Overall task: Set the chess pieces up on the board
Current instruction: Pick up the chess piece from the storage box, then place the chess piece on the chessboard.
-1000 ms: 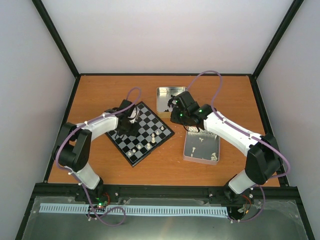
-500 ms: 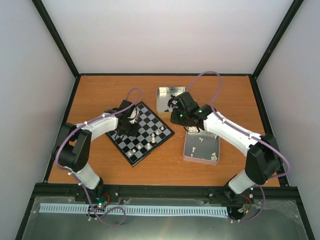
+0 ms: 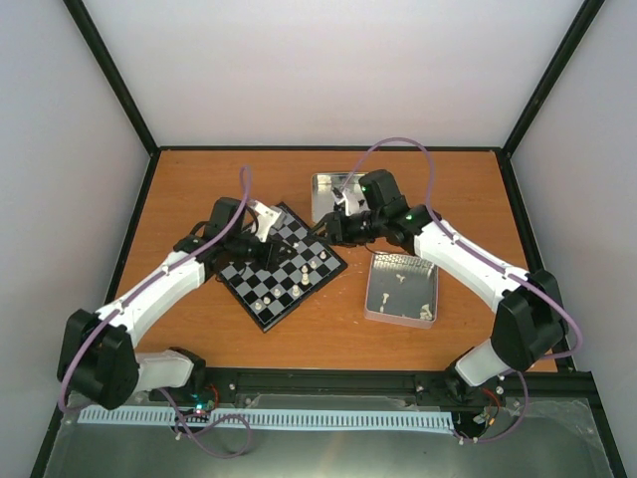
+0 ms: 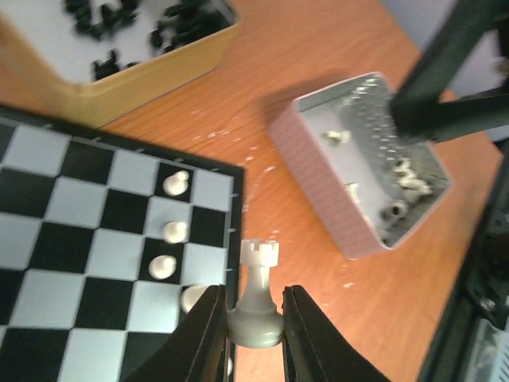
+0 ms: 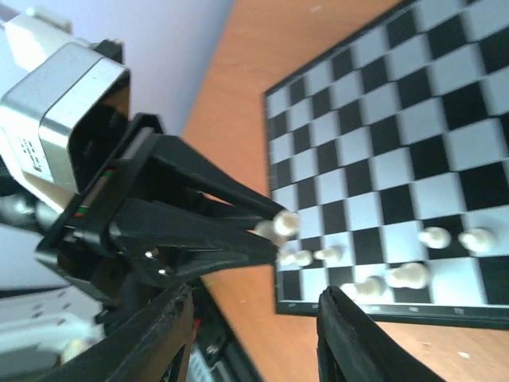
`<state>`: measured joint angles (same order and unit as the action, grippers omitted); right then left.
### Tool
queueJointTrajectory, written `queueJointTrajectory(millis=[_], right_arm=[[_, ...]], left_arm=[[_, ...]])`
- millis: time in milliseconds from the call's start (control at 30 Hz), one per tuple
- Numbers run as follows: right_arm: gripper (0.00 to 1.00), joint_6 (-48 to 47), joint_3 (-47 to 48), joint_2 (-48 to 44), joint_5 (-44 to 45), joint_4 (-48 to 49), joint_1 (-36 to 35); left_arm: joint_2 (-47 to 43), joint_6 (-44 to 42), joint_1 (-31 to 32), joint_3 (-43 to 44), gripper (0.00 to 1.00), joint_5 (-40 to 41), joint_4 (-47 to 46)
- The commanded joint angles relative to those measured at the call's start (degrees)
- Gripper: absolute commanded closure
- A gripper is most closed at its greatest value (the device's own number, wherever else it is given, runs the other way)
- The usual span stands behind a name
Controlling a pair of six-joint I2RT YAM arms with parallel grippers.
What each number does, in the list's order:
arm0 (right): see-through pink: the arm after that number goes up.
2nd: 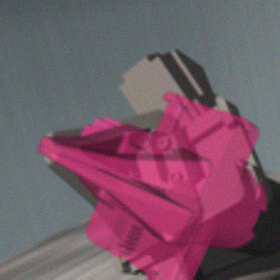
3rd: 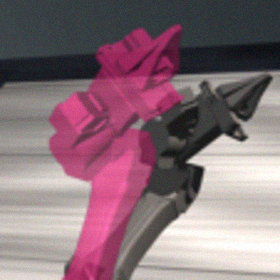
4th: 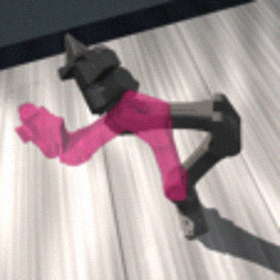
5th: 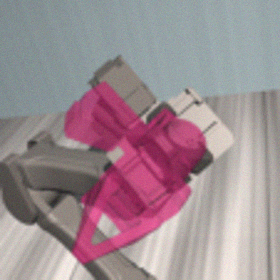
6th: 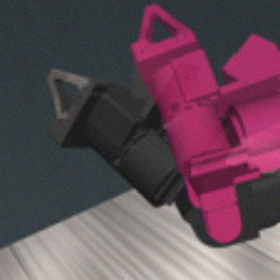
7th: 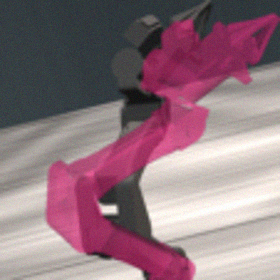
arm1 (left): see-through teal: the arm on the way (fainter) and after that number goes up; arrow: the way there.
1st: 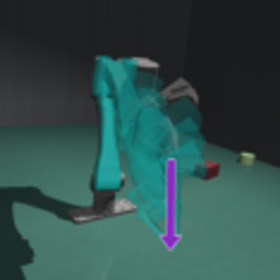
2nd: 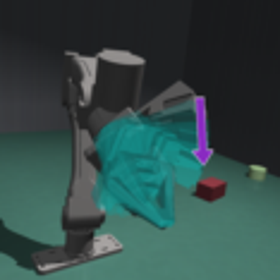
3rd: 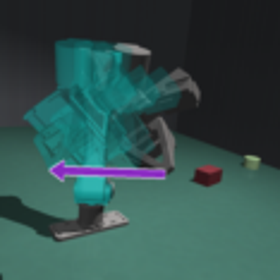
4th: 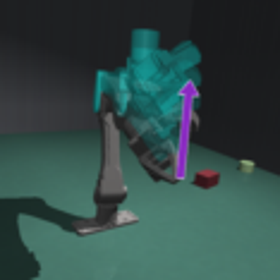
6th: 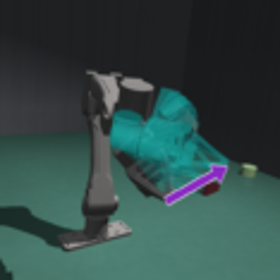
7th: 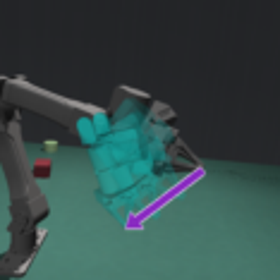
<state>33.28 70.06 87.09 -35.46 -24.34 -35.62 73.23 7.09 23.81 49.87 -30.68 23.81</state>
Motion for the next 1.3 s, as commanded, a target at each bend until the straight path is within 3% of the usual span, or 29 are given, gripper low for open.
queueJointTrajectory(millis=[0, 400, 567, 933, 1033, 1133, 1200, 1267], right_arm=[[0.55, 0.96, -1.57, -1.42, -16.69, 7.27, 0.28], [0.6, -3.62, 2.66, 4.33, -12.36, -3.17, -0.68], [0.61, -4.05, 2.79, 5.72, -13.16, -3.39, -0.77], [0.81, -2.36, 2.69, 7.77, -16.37, 0.02, -0.77], [0.92, -1.25, 2.31, 7.92, -17.54, 1.97, -0.77], [0.97, -1.0, 2.11, 7.64, -16.7, 2.55, -0.82], [0.96, -1.58, 2.12, 7.49, -13.31, 1.35, -0.7], [0.96, -3.99, 2.3, 7.32, -5.81, -1.5, -0.75]], left_arm=[[-4.24, -4.04, 1.17, -2.82, 0.88, -10.51, -6.68], [-5.8, -7.98, 2.29, -1.44, 0.88, -12.47, -6.17], [-6.09, -8.41, 2.29, -1.71, 0.88, -13.36, -6.38], [-5.56, -9.19, 2.3, -1.48, 0.88, -14.22, -6.02], [-5.64, -9.05, 2.29, -1.41, 0.87, -13.83, -5.93], [-5.58, -7.88, 2.29, -1.34, 0.75, -12.28, -5.7], [-5.47, -6.23, 2.29, -1.39, 0.48, -9.09, -5.37], [-5.75, -4.95, 2.29, -1.93, 0.38, -3.91, -5.12]])
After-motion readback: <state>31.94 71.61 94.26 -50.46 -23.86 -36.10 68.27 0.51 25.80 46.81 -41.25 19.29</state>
